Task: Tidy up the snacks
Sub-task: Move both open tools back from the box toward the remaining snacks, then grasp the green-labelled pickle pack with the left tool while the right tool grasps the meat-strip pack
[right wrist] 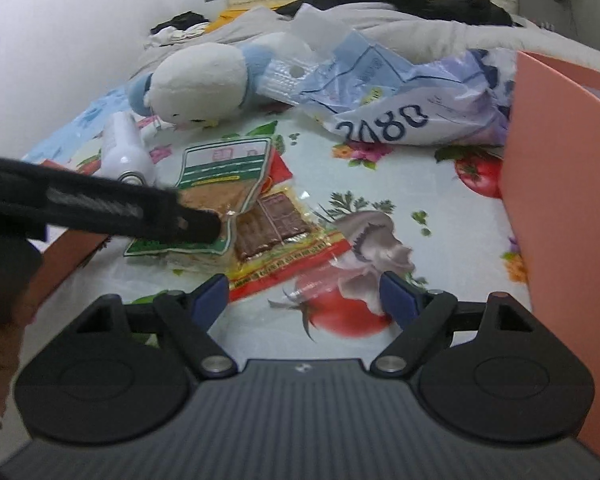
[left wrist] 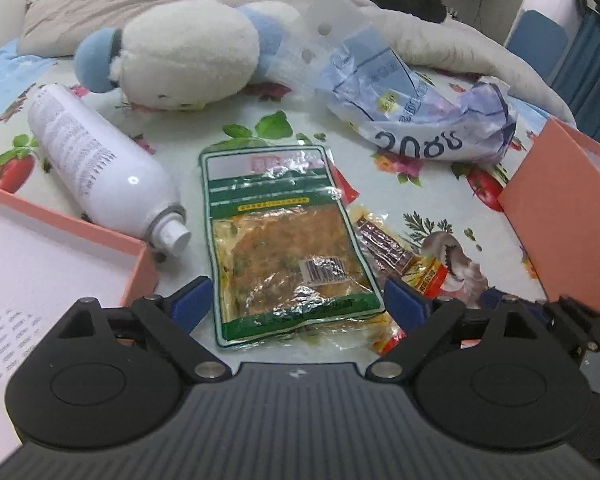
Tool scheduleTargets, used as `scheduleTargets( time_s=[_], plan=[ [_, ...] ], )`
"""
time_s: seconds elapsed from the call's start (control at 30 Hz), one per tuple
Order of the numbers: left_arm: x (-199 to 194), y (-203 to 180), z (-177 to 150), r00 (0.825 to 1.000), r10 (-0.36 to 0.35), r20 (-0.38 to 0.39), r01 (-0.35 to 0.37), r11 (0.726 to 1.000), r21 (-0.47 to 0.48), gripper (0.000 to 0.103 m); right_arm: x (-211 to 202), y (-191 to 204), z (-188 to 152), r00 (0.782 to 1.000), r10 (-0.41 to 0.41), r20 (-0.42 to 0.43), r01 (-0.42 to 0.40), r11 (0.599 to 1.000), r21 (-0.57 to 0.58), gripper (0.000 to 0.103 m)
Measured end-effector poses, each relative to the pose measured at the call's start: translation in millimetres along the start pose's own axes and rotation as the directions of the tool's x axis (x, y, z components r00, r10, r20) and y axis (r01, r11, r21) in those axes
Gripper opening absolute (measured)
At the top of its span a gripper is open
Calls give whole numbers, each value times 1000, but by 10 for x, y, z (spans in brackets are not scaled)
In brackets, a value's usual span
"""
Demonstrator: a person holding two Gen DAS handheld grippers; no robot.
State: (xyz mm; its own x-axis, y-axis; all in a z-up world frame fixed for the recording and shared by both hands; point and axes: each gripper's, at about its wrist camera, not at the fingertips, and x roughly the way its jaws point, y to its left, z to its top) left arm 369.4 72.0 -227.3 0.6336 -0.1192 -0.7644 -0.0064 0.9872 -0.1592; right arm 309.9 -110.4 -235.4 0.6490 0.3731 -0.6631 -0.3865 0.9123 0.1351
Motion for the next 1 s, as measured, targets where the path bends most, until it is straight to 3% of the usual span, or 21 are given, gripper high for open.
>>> scheduleTargets(
  time_s=[0.13, 0.4, 0.57, 0.7, 0.83, 1.0],
  plan=[
    [73, 40, -13, 1000, 11, 2, -11, 1000, 0, 95, 52, 100, 40, 1000, -1, -8, 0, 996, -91, 82],
    [96, 20, -31, 1000, 22, 7, -22, 1000, 18, 92, 137, 192, 109, 1000, -3, 2, 3, 977, -212, 84],
    [80, 40, -61, 999, 44, 25, -45, 998, 38, 82, 107, 193, 98, 999, -33, -1, 32, 973, -228, 84],
    [63, 55, -67, 998, 50, 30, -51, 997, 50, 77, -52, 150, 82, 997, -67, 43, 77, 960, -269, 84],
    [40, 64, -75, 998, 54, 32, -56, 997, 56, 71, -155, 49, 150, 999, -13, 39, 21, 977, -210, 84],
    [-39, 77, -131, 998, 52, 33, -54, 997, 57, 66, -169, -48, 234, 999, -28, 23, 30, 994, -101, 84]
  ],
)
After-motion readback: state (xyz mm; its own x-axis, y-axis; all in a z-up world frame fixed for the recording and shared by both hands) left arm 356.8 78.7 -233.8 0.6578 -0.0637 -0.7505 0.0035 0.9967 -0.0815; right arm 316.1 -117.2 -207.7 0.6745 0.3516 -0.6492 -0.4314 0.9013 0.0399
